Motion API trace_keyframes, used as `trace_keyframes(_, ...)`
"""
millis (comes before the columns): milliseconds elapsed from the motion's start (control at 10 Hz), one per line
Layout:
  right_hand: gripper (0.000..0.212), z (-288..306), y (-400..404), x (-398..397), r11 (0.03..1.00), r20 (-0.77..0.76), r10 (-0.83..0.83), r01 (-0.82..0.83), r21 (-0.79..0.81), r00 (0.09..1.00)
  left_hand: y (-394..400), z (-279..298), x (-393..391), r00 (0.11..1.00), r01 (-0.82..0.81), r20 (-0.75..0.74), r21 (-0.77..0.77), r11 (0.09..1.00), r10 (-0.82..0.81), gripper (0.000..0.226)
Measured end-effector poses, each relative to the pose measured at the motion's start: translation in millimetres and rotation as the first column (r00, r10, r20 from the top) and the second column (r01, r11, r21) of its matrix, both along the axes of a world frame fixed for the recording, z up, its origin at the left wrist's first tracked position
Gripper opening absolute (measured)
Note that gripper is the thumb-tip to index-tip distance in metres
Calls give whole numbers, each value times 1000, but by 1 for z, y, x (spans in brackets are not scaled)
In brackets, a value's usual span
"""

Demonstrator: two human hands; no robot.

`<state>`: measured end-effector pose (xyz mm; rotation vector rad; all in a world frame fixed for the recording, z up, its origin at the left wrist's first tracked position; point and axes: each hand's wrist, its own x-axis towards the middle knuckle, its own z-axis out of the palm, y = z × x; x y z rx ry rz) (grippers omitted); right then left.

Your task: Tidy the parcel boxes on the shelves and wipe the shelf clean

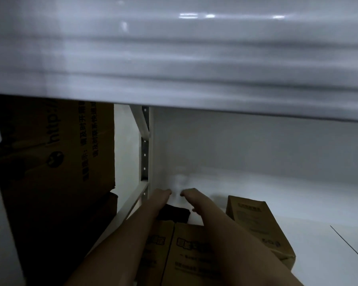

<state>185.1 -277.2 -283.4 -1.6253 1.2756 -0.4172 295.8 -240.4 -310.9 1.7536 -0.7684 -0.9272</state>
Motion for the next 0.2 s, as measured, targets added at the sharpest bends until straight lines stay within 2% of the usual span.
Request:
trace_keyframes(100,44,13,4,-13,996,12,20,-19,-82,1000,0,6,-15,998,-18,58,8,1000,18,32)
trace_keyframes(200,46,29,13,-32,994,65,-1,8,-105,998,5,16,-33,994,-69,85,-54,996,73,23)
